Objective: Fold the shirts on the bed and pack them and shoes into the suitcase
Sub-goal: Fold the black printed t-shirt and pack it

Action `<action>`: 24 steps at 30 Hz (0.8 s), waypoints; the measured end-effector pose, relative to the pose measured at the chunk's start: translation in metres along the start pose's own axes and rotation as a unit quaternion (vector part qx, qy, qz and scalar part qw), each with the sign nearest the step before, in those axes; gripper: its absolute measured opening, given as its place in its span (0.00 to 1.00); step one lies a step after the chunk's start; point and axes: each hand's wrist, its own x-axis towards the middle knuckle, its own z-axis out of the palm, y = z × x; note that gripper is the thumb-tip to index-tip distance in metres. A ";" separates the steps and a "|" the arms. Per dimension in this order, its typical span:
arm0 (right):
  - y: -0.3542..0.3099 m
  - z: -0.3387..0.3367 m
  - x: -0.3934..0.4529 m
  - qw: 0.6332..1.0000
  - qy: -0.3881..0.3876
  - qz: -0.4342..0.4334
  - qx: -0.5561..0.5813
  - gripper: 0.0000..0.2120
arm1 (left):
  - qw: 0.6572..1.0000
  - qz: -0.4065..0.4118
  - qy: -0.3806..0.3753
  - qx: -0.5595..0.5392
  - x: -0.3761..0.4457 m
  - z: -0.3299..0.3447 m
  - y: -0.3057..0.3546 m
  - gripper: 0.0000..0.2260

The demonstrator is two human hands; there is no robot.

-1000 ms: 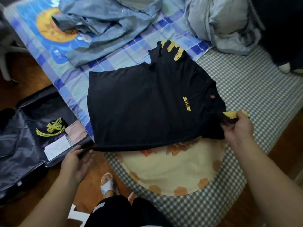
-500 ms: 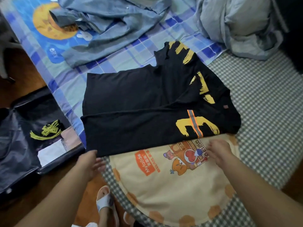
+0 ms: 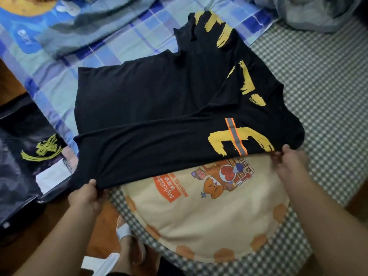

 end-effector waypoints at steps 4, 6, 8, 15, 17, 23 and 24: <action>0.045 -0.078 -0.041 0.991 0.073 -0.015 -0.107 0.04 | 0.992 0.016 0.049 0.114 -0.036 -0.052 -0.021 0.19; 0.075 -0.114 -0.063 0.983 0.089 0.004 -0.162 0.03 | 0.986 0.018 0.063 0.152 -0.036 -0.081 -0.030 0.21; 0.098 -0.142 -0.081 0.977 0.083 0.021 -0.193 0.04 | 0.971 0.032 0.082 0.224 -0.033 -0.103 -0.042 0.24; 0.102 -0.193 -0.064 0.888 -0.032 -0.191 -0.416 0.32 | 0.677 0.454 -0.050 0.577 -0.146 -0.020 -0.092 0.24; 0.095 -0.198 -0.054 0.858 -0.044 -0.210 -0.466 0.23 | 0.569 0.530 -0.203 0.595 -0.178 0.027 -0.118 0.21; 0.076 -0.205 -0.013 0.835 -0.038 -0.276 -0.475 0.06 | 0.346 0.607 -0.303 0.648 -0.230 0.161 -0.175 0.36; 0.075 -0.209 -0.005 0.830 -0.036 -0.284 -0.479 0.04 | 0.318 0.605 -0.282 0.673 -0.228 0.174 -0.178 0.35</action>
